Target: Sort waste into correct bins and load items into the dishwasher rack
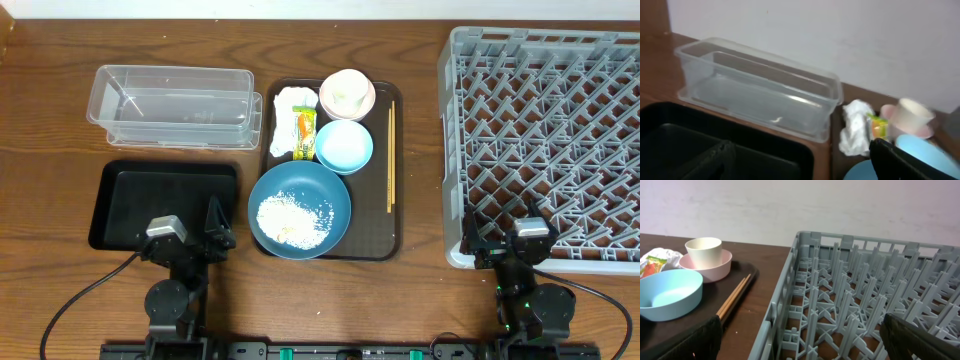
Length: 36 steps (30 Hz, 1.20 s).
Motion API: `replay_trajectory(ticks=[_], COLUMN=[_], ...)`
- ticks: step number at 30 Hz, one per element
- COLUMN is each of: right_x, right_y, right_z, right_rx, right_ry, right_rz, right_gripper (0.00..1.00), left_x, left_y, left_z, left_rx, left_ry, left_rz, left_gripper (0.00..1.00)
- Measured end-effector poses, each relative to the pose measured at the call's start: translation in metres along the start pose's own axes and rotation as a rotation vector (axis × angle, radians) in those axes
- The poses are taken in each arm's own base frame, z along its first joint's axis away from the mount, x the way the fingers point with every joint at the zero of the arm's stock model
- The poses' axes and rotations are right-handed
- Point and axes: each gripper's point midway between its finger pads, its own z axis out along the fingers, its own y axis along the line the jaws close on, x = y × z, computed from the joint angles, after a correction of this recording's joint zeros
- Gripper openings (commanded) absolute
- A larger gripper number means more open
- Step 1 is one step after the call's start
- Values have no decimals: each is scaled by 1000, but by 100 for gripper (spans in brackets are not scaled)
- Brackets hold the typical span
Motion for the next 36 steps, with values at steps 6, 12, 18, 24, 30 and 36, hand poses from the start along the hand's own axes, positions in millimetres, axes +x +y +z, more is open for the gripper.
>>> replay_trajectory(ticks=[6, 12, 18, 24, 30, 36], right_x=[0, 0, 0, 0, 0, 0], right_y=[0, 0, 0, 0, 0, 0], right_z=[0, 0, 0, 0, 0, 0], right_rx=[0, 0, 0, 0, 0, 0], right_ry=[0, 0, 0, 0, 0, 0], right_rz=[0, 0, 0, 0, 0, 0], right_gripper=[99, 99, 99, 99, 99, 99], left_x=[-18, -37, -38, -34, -40, -35], left_y=[-17, -46, -66, -72, -81, -124], left_z=[-1, -8, -14, -6, 17, 54], left_rx=[93, 262, 379, 319, 202, 354], left_ry=[-67, -122, -106, 134, 527, 783], left_rz=[-118, -160, -163, -156, -94, -189], left_gripper=[89, 89, 88, 89, 89, 89])
